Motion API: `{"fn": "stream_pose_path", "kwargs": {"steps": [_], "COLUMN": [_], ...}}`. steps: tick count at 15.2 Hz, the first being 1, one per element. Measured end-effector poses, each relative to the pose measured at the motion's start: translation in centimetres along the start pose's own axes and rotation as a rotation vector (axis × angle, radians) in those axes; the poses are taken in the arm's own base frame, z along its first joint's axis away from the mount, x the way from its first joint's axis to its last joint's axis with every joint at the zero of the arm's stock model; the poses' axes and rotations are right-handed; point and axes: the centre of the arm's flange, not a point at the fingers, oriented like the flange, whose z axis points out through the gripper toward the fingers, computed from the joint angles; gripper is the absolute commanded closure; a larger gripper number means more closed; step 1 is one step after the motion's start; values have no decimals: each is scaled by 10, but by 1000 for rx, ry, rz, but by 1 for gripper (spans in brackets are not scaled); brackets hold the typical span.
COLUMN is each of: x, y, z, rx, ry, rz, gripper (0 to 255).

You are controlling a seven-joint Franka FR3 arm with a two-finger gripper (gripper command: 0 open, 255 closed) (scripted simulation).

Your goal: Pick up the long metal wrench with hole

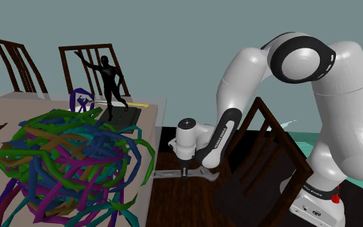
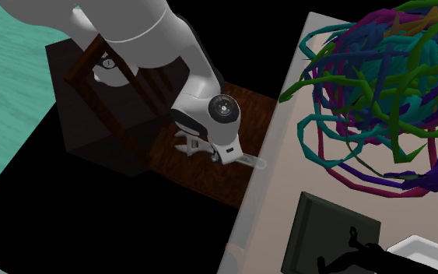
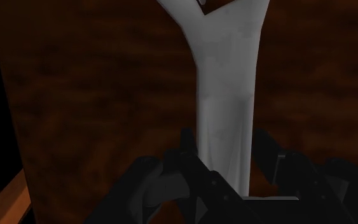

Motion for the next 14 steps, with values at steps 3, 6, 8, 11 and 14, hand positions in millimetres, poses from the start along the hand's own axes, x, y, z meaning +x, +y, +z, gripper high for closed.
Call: {"fn": "stream_pose_path", "kwargs": {"steps": [3, 6, 8, 11, 14], "x": [-1, -2, -1, -2, -3], "y": [2, 2, 1, 1, 1], "z": [-8, -23, -33, -49, -65], "rx": [1, 1, 1, 1, 1], "ry": [-4, -5, -4, -5, -4], "rz": [4, 5, 5, 5, 5], "gripper": [255, 255, 255, 255, 255]}}
